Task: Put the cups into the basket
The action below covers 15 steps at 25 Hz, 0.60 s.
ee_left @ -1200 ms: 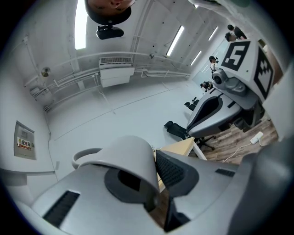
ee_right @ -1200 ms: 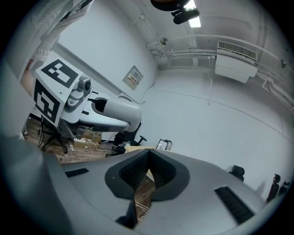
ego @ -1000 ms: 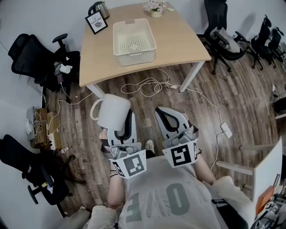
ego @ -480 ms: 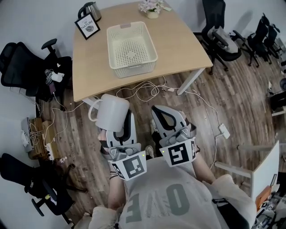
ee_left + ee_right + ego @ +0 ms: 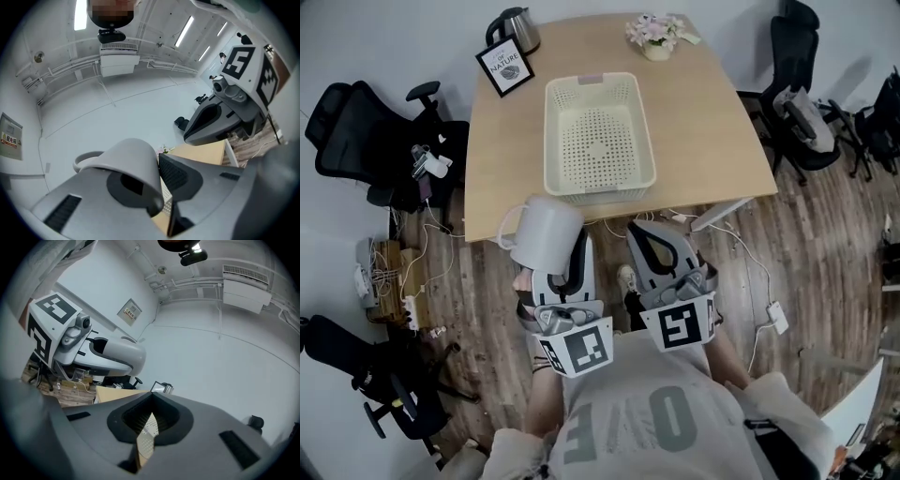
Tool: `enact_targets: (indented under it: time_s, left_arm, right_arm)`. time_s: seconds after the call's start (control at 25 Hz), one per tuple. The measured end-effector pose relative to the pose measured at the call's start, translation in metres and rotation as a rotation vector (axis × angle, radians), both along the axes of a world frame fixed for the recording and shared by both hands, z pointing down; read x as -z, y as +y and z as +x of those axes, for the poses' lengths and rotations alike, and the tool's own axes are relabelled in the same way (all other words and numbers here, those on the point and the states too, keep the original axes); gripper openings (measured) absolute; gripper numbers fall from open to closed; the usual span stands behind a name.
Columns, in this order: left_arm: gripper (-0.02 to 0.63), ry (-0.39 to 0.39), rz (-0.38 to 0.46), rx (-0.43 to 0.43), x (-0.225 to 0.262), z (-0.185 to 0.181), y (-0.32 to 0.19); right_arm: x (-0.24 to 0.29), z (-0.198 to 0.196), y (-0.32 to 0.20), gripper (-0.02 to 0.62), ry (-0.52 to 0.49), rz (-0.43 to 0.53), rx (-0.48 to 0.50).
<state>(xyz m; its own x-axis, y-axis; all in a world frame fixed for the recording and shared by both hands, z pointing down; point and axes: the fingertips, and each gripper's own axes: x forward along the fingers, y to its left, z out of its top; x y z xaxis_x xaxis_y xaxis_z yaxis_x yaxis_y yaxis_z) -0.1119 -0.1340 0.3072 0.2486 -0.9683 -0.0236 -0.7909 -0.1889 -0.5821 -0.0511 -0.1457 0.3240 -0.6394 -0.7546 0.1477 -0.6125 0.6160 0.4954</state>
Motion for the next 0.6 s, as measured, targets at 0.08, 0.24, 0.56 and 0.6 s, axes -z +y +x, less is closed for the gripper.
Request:
enact_targets:
  time_s: [0.08,0.24,0.56,0.6]
  left_arm:
    - [0.081,-0.009,0.001,0.014,0.005,0.002,-0.027]
    - [0.081,-0.018,0.009,0.029,0.010,0.002,-0.071]
    - [0.081,0.013,0.013,0.013,0.009,0.012,-0.134]
    - [0.083,0.023,0.014,0.007,0.011,0.012,-0.142]
  right_arm:
    - [0.004,0.003,-0.027,-0.002,-0.010,0.000,0.011]
    - [0.008,0.006,-0.074,-0.002,-0.026,0.007,0.010]
    - [0.012,0.017,-0.135,-0.002,-0.044,0.043,-0.004]
    - [0.013,0.018,-0.142,-0.002,-0.040,0.047,-0.005]
